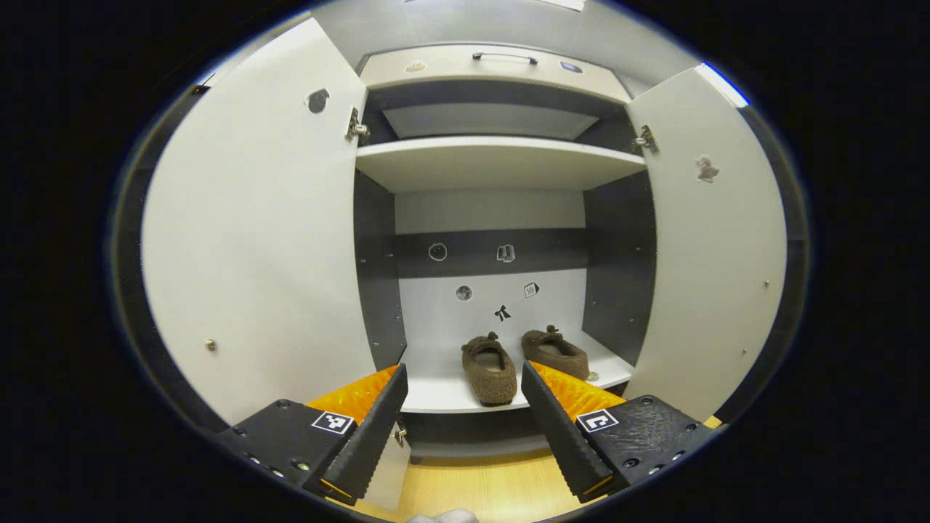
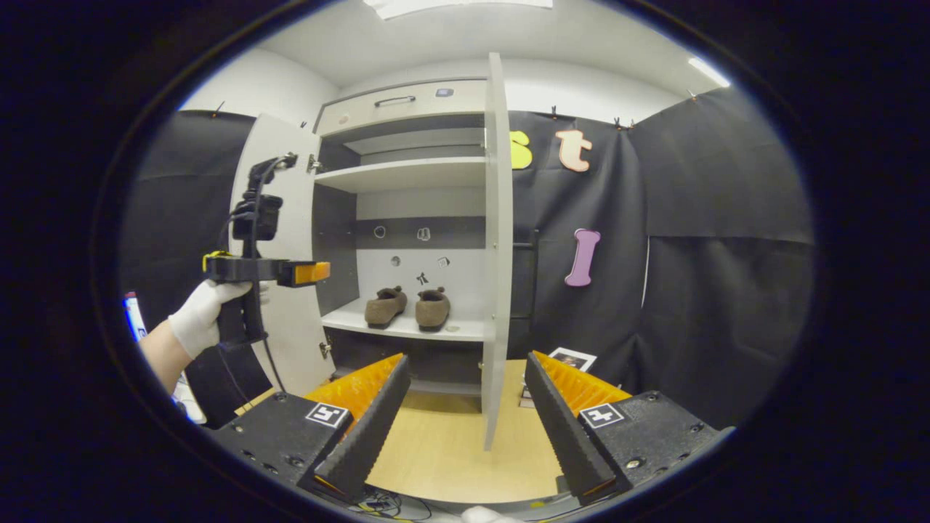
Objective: Grab one shoe with the right hand and put it into the shoe cabinet, grab the other shoe with the left hand and put it into the shoe cabinet; then close the right door with the right hand and the left door with the left hand.
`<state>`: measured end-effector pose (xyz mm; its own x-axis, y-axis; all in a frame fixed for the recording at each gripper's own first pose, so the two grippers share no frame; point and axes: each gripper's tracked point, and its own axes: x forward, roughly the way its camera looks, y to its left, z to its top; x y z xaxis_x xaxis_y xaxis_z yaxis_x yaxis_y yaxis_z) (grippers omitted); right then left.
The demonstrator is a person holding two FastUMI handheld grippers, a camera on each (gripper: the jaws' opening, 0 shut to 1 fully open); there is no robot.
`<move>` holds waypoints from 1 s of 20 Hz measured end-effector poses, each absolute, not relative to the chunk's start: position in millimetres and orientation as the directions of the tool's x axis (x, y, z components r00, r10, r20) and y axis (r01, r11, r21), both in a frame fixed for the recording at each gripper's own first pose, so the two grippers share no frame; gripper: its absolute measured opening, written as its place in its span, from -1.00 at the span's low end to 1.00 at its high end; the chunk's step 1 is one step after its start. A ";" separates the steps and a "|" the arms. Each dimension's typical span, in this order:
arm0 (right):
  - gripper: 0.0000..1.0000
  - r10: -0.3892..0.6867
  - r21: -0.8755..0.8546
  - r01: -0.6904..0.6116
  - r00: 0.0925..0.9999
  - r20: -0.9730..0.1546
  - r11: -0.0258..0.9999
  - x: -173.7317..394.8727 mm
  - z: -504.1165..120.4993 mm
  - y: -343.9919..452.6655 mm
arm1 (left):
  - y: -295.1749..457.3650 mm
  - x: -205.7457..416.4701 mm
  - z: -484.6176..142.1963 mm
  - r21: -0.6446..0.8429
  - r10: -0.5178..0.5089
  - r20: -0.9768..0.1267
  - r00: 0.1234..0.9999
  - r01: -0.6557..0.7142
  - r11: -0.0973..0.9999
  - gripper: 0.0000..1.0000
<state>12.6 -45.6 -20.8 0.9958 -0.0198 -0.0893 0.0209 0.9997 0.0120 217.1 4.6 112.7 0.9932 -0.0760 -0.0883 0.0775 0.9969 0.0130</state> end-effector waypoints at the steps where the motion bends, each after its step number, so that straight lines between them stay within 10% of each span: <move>1: 1.00 -0.019 0.014 0.020 0.996 -0.086 1.000 11.1 -19.7 -43.5 | 2.8 203.9 113.7 0.004 -0.085 -0.071 0.994 0.086 0.996 0.92; 20: 1.00 -0.104 0.005 0.105 0.992 -0.068 0.994 10.1 -14.5 -54.6 | 37.5 23.1 75.6 -0.046 -0.041 -0.054 0.998 0.038 0.998 0.90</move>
<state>10.1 -54.6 -14.5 0.9923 -0.1040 -0.0679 0.1046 0.9945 0.0054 23.1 37.5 75.6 0.9977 -0.0405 -0.0538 0.0380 0.9982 -0.0463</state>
